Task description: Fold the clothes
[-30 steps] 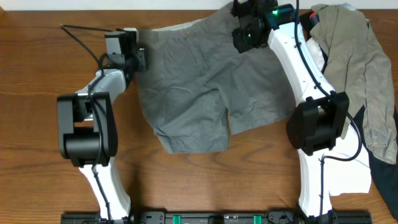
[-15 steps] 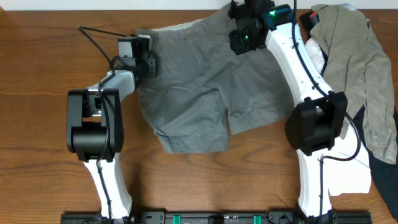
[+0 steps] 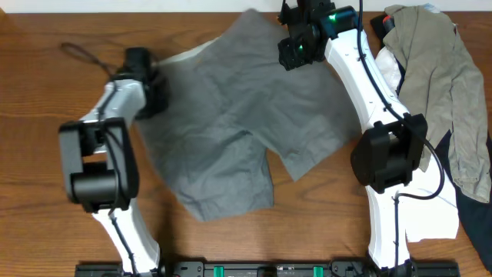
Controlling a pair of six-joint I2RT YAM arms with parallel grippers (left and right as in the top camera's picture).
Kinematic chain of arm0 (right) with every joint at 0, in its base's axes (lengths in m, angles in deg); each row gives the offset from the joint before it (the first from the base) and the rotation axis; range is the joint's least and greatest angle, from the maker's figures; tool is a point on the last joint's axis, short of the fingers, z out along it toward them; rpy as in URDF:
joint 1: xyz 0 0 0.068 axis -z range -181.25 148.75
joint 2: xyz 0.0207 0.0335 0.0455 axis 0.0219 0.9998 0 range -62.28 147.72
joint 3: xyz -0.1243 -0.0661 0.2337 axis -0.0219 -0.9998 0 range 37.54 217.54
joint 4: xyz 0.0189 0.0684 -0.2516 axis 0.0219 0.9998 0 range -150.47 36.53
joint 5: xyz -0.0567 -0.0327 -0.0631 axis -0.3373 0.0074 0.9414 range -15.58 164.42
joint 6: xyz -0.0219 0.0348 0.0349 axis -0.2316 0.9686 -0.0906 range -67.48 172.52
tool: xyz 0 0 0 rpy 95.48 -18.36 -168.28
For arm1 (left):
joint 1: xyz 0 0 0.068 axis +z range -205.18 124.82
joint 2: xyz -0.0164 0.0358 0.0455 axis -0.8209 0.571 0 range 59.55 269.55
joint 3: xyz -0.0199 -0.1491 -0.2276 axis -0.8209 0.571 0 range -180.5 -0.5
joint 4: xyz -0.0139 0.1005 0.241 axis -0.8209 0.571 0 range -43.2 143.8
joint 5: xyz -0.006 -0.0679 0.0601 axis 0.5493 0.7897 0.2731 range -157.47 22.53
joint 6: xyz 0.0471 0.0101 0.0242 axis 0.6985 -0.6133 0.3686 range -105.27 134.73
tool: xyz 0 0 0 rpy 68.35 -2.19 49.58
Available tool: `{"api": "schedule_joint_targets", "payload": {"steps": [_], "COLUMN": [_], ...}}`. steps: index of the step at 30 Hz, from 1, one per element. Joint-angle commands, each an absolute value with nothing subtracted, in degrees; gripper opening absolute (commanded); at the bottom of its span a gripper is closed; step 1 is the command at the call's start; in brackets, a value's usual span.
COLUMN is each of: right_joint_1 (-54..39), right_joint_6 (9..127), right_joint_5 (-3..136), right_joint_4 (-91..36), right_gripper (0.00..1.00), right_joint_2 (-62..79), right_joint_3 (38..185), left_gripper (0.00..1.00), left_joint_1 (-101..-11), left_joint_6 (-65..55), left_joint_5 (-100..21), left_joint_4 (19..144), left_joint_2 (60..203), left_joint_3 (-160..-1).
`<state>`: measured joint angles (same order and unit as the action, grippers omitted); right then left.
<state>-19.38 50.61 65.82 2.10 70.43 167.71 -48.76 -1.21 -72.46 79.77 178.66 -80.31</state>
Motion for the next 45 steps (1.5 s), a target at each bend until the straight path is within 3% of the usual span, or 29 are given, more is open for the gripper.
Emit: {"api": "schedule_joint_targets", "payload": {"steps": [1, 5, 7, 14, 18, 29, 35, 45], "right_joint_1": [-19.71, -19.69, -19.69, -19.65, -19.54, -18.66, -17.02, -12.67], "right_joint_6": [53.34, 57.14, 58.37, 59.37, 59.35, 62.04, 64.33, 66.04], "right_joint_5": [65.21, 66.17, 66.52, 66.48, 66.46, 67.09, 67.27, 69.78], "right_joint_4": [2.27, 3.28, 4.44, 7.72, 10.14, 10.89, 6.21, -8.68], "right_gripper": [0.5, 0.5, 0.48, 0.36, 0.35, 0.25, 0.28, 0.45], "right_joint_2": [69.99, 70.08, 70.08, 70.08, 70.08, 70.08, 70.08, 70.25], "right_joint_3": [167.77, 165.81, 164.58, 157.61, 156.1, 149.54, 142.44, 132.65], "left_gripper": [0.6, 0.88, 0.92, 0.93, 0.99, 0.98, 0.98, 0.98], "left_joint_1": [-44.37, -40.41, -39.12, -37.86, -37.9, -37.9, -38.18, -44.76], "left_joint_6": [-7.0, -5.78, -3.59, -0.32, -0.34, 1.24, 8.01, 17.93], "left_joint_5": [-70.8, -59.06, -55.37, -52.92, -53.01, -55.98, -55.92, -55.96], "left_joint_4": [88.42, 97.89, 100.84, 106.52, 105.98, 98.61, 98.17, 96.25], "left_joint_2": [182.11, 182.09, 181.87, 173.65, 163.12, 139.43, 138.92, 142.03], "left_joint_3": [-76.97, -76.99, -77.12, -78.78, -79.76, -80.25, -80.22, -80.11]}}
